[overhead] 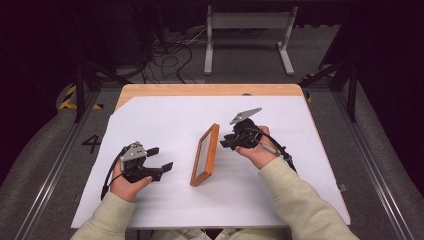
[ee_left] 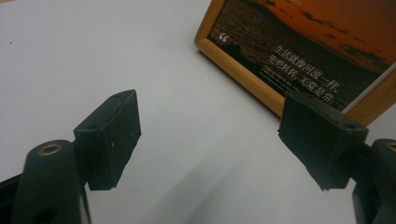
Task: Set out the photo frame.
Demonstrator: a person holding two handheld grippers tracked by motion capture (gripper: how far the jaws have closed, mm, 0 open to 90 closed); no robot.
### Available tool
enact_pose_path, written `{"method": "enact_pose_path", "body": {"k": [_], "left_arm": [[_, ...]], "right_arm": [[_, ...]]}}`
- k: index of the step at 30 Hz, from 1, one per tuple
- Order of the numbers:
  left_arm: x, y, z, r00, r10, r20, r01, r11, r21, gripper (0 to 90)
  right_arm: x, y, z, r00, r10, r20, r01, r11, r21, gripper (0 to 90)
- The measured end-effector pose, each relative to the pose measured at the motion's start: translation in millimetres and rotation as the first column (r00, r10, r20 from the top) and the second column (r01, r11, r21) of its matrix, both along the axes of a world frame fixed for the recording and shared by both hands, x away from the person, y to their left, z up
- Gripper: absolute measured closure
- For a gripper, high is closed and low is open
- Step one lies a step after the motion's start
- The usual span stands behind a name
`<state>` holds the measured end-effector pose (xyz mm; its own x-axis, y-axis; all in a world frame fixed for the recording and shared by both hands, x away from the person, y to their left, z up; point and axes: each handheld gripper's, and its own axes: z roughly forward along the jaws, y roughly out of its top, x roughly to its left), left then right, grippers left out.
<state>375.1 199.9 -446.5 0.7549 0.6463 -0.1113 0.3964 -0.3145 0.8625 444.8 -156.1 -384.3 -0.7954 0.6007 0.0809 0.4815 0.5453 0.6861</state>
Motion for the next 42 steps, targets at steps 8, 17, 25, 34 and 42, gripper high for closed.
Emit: {"method": "enact_pose_path", "body": {"k": [8, 17, 25, 34, 42], "left_arm": [[1.2, 0.8, -0.7, 1.0, 0.003, -0.001, -0.003, 1.0, 0.006, 20.6], [1.1, 1.4, -0.9, 1.0, 0.008, 0.002, -0.008, 0.9999, 0.009, 20.6], [0.9, 2.3, -1.3, 0.9999, 0.012, 0.005, -0.012, 0.9998, 0.015, 20.5], [0.9, 2.5, -1.7, 1.0, 0.009, 0.003, -0.009, 0.9998, 0.019, 20.4], [0.7, 2.6, -1.9, 0.9999, 0.009, 0.008, -0.009, 0.9995, 0.03, 20.3]], "right_arm": [[-18.1, -3.5, 31.4, 0.9988, -0.028, -0.041, 0.028, 1.0, 0.004, 63.8], [-29.3, 8.3, 52.8, 0.9972, -0.037, -0.065, 0.037, 0.999, 0.008, 42.7], [-26.3, 28.7, 55.0, 0.9776, -0.113, -0.178, 0.113, 0.994, -0.013, 25.0], [-15.0, 50.4, 38.7, 0.9612, -0.123, -0.247, 0.112, 0.992, -0.06, 21.1], [-6.8, 63.5, 22.7, 0.9463, -0.136, -0.294, 0.116, 0.99, -0.084, 22.2]]}}
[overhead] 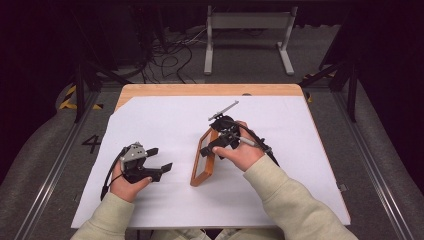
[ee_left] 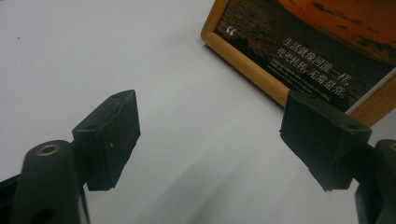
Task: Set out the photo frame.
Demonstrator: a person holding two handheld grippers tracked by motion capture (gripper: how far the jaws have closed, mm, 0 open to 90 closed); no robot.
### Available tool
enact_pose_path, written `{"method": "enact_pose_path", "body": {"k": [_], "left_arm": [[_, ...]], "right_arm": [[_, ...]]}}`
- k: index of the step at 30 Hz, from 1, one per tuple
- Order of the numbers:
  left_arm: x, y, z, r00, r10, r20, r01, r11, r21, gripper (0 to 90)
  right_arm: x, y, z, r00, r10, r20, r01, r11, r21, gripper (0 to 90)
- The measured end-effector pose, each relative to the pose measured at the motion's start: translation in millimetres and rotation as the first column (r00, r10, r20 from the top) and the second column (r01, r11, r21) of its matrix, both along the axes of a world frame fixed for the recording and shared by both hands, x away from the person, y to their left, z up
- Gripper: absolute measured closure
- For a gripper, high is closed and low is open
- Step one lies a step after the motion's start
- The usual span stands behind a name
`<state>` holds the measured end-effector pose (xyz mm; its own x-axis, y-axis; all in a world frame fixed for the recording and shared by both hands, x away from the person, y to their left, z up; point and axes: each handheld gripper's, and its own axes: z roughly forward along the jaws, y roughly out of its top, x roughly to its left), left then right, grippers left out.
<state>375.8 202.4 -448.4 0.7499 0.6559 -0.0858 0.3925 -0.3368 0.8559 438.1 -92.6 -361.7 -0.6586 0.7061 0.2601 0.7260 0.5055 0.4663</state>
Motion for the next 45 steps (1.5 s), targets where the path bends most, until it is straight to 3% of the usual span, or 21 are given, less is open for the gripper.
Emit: {"method": "enact_pose_path", "body": {"k": [11, 13, 18, 22, 24, 27, 28, 31, 32, 36, 39, 41, 42, 43, 45], "left_arm": [[-0.1, -0.2, -0.6, 1.0, -0.001, 0.004, 0.001, 1.0, 0.005, 20.4], [-0.6, -0.4, -0.5, 1.0, 0.003, 0.002, -0.003, 1.0, 0.002, 20.4], [-0.2, -0.1, -0.5, 1.0, 0.002, 0.006, -0.002, 1.0, 0.003, 20.3], [-0.8, 0.4, -0.1, 1.0, 0.005, -0.001, -0.005, 1.0, -0.003, 20.4], [-0.7, 1.0, -0.3, 1.0, 0.008, -0.003, -0.008, 0.9999, -0.006, 20.4], [-0.4, 1.0, -0.5, 0.9999, 0.006, -0.008, -0.006, 0.9999, -0.008, 20.4], [0.0, 0.8, -0.7, 1.0, 0.004, -0.008, -0.004, 1.0, -0.005, 20.4], [0.1, 0.7, -0.7, 1.0, 0.003, -0.007, -0.003, 1.0, -0.004, 20.4], [0.0, 0.7, -0.7, 0.9999, 0.007, -0.008, -0.007, 1.0, -0.006, 20.4], [0.7, 0.9, -0.9, 1.0, 0.005, -0.004, -0.005, 1.0, -0.001, 20.4], [0.8, 0.9, -1.1, 1.0, 0.006, -0.006, -0.006, 1.0, 0.001, 20.4], [0.9, 0.9, -1.2, 1.0, 0.006, -0.007, -0.006, 1.0, 0.0, 20.3], [1.0, 1.0, -1.2, 1.0, 0.006, -0.006, -0.006, 1.0, 0.0, 20.3], [1.1, 1.1, -1.3, 1.0, 0.006, -0.005, -0.006, 1.0, -0.003, 20.3], [1.3, 1.3, -1.3, 1.0, 0.005, -0.006, -0.005, 1.0, -0.001, 20.3]], "right_arm": [[2.2, 10.6, -13.3, 0.9978, -0.032, -0.058, 0.031, 0.999, -0.02, 35.5], [2.3, 12.3, -15.6, 0.9959, -0.04, -0.081, 0.037, 0.998, -0.04, 42.6], [2.0, 13.3, -9.5, 0.9946, -0.061, -0.084, 0.057, 0.997, -0.059, 63.7], [3.5, 13.4, -8.1, 0.9934, -0.056, -0.1, 0.05, 0.997, -0.062, 65.4], [4.7, 11.6, -5.3, 0.9927, -0.031, -0.117, 0.024, 0.998, -0.054, 70.8], [4.1, 10.9, -0.7, 0.9937, -0.002, -0.112, -0.005, 0.998, -0.062, 71.8], [3.1, 10.4, 5.1, 0.9943, 0.038, -0.1, -0.048, 0.994, -0.097, 71.7], [3.3, 8.3, 10.7, 0.9921, 0.076, -0.099, -0.087, 0.991, -0.106, 71.8], [3.3, 6.6, 17.5, 0.9873, 0.132, -0.089, -0.141, 0.984, -0.107, 71.9], [2.0, 5.7, 32.4, 0.971, 0.233, -0.053, -0.238, 0.964, -0.117, 71.9], [2.4, 5.9, 41.9, 0.9492, 0.312, -0.044, -0.315, 0.941, -0.126, 71.9], [2.2, 6.6, 47.5, 0.9222, 0.386, -0.029, -0.385, 0.909, -0.156, 72.0], [2.2, 6.6, 47.5, 0.9222, 0.386, -0.029, -0.385, 0.909, -0.156, 72.0], [1.5, 8.2, 50.9, 0.898, 0.44, -0.017, -0.434, 0.88, -0.193, 72.0], [0.5, 10.3, 53.9, 0.8652, 0.501, -0.009, -0.488, 0.837, -0.247, 71.9]]}}
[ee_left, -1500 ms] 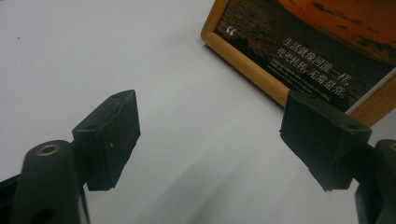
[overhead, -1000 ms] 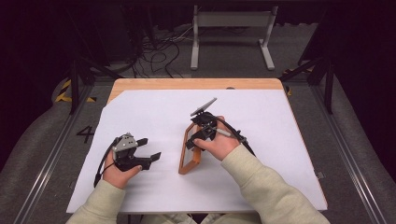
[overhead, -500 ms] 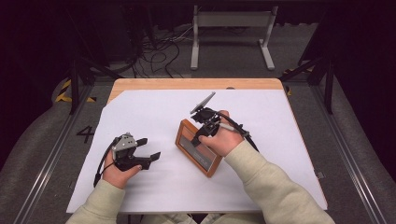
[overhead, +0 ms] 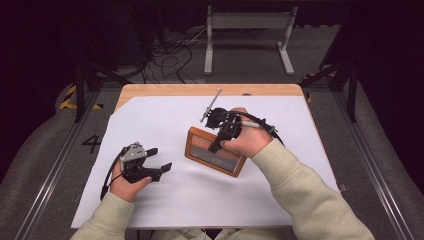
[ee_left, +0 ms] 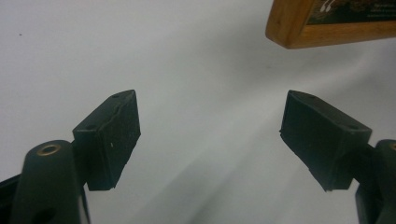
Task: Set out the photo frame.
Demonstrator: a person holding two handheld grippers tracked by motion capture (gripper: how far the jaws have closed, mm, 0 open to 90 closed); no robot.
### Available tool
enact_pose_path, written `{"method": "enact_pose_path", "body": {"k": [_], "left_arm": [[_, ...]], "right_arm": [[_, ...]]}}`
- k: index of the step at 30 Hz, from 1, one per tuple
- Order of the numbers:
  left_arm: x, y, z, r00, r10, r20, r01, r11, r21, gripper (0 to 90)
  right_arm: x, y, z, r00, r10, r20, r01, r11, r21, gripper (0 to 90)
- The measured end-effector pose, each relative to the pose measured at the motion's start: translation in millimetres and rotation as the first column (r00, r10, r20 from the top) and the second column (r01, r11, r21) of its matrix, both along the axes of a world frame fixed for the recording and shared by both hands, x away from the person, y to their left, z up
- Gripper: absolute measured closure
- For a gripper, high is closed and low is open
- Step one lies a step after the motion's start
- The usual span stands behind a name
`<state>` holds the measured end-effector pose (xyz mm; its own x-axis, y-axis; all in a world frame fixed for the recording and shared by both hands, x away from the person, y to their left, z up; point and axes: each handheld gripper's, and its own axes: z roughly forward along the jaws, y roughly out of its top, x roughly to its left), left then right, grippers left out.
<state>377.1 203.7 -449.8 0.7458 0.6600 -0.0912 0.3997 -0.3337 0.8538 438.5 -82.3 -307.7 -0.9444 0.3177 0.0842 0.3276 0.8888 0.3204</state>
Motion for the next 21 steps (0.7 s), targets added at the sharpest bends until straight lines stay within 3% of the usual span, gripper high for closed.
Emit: {"method": "enact_pose_path", "body": {"k": [1, 3, 6, 13, 21], "left_arm": [[-0.2, -0.2, -0.1, 1.0, 0.002, -0.003, -0.002, 1.0, -0.002, 20.3], [-0.1, -0.4, -0.2, 1.0, 0.001, -0.005, -0.001, 1.0, -0.003, 20.3], [0.2, -0.5, -0.4, 1.0, 0.0, -0.006, 0.0, 1.0, -0.001, 20.3], [1.2, -1.0, -0.9, 0.9999, -0.005, -0.009, 0.005, 1.0, -0.001, 20.3], [1.6, -1.5, -1.0, 1.0, -0.006, -0.008, 0.006, 1.0, -0.002, 20.3]], "right_arm": [[-0.1, 0.8, 0.8, 0.9992, 0.036, 0.015, -0.036, 0.999, -0.021, 71.9], [0.9, 0.4, 1.2, 0.9986, 0.052, 0.01, -0.051, 0.998, -0.047, 72.1], [5.2, -1.4, -1.2, 0.9928, 0.119, -0.002, -0.119, 0.991, -0.058, 72.2], [9.4, -1.8, -15.2, 0.9671, 0.253, -0.024, -0.255, 0.963, -0.092, 72.3], [9.9, 3.5, -35.3, 0.9498, 0.309, -0.052, -0.313, 0.939, -0.143, 72.2]]}}
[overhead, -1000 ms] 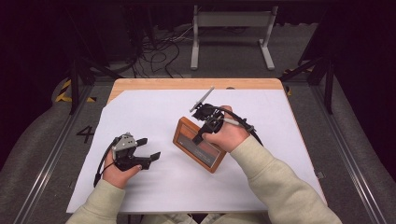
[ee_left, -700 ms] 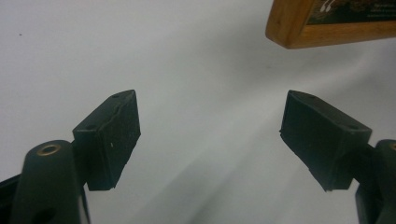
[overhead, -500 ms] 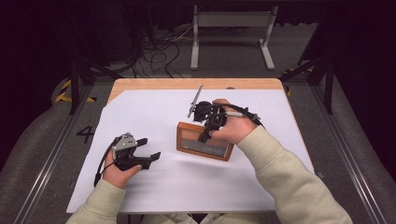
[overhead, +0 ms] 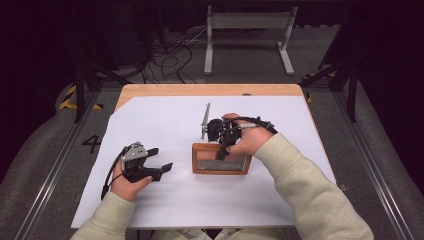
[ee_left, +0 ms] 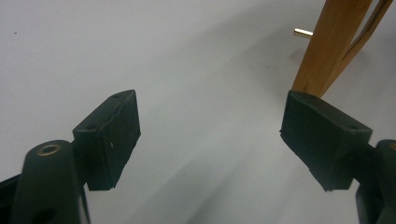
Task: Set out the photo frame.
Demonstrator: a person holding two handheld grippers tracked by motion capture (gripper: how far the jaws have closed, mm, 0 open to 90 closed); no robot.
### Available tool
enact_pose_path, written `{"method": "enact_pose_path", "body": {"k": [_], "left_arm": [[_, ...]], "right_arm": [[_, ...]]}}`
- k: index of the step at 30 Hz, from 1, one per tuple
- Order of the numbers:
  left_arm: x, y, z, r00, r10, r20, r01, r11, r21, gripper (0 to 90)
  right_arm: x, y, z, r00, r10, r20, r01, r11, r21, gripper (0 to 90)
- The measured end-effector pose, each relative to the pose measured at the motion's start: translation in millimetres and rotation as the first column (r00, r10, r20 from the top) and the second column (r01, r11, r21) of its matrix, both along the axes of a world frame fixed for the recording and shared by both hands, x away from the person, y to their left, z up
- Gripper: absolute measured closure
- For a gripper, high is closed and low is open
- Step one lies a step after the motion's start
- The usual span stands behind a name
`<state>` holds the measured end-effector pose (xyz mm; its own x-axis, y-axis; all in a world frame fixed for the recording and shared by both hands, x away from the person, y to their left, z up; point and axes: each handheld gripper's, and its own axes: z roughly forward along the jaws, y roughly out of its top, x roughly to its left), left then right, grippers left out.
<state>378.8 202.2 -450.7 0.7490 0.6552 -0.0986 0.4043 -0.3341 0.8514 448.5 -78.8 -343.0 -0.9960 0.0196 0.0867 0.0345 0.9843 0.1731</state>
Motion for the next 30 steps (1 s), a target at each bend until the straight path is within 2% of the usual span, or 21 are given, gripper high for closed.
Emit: {"method": "enact_pose_path", "body": {"k": [2, 6, 10, 13, 17, 18, 19, 21, 23, 27, 30], "left_arm": [[0.1, -0.1, -0.1, 1.0, 0.0, 0.0, 0.0, 1.0, 0.0, 20.2], [0.3, -0.1, 0.0, 1.0, -0.002, 0.0, 0.002, 1.0, 0.001, 20.2], [0.2, -0.5, -0.1, 1.0, -0.001, -0.002, 0.001, 1.0, -0.001, 20.1], [-0.1, -0.7, 0.0, 1.0, 0.0, 0.0, 0.0, 1.0, 0.0, 19.9], [-0.3, -0.7, 0.2, 1.0, -0.002, 0.006, 0.002, 1.0, 0.006, 19.9], [-0.6, -0.7, 0.3, 1.0, 0.0, 0.001, 0.0, 1.0, 0.003, 19.9], [-0.6, -0.7, 0.1, 1.0, 0.002, 0.002, -0.002, 1.0, 0.001, 19.8], [-0.7, -0.7, 0.0, 1.0, 0.003, 0.002, -0.003, 1.0, 0.003, 19.8], [-0.7, -0.3, 0.2, 1.0, 0.001, 0.003, -0.001, 1.0, 0.005, 19.7], [-0.9, -0.1, 0.1, 1.0, 0.003, 0.002, -0.003, 1.0, 0.005, 19.3], [-1.3, -0.2, 0.5, 1.0, 0.002, 0.002, -0.002, 1.0, 0.004, 19.3]], "right_arm": [[-0.9, 1.7, -3.8, 0.9993, 0.036, 0.01, -0.036, 0.999, -0.015, 72.2], [-2.4, 3.9, -7.7, 0.997, 0.076, 0.013, -0.076, 0.997, -0.006, 72.2], [-1.3, 4.6, -8.9, 0.9979, 0.063, 0.016, -0.063, 0.998, -0.003, 72.2], [4.6, 1.8, -10.0, 0.9996, 0.027, -0.007, -0.027, 1.0, 0.016, 71.9], [6.5, 0.6, -10.7, 1.0, -0.005, -0.005, 0.005, 1.0, 0.027, 69.2], [7.6, 0.3, -10.3, 0.9999, -0.017, -0.003, 0.017, 1.0, 0.021, 67.6], [10.5, -2.0, -10.2, 0.9977, -0.062, 0.028, 0.062, 0.998, 0.027, 62.5], [11.7, -3.0, -9.9, 0.9968, -0.072, 0.036, 0.071, 0.997, 0.027, 60.6], [15.4, -7.4, -11.3, 0.9922, -0.117, 0.042, 0.115, 0.992, 0.047, 51.6], [15.6, -11.7, -10.7, 0.9848, -0.153, 0.081, 0.147, 0.986, 0.079, 35.6], [13.1, -14.3, -6.7, 0.9762, -0.179, 0.123, 0.164, 0.979, 0.12, 28.4]]}}
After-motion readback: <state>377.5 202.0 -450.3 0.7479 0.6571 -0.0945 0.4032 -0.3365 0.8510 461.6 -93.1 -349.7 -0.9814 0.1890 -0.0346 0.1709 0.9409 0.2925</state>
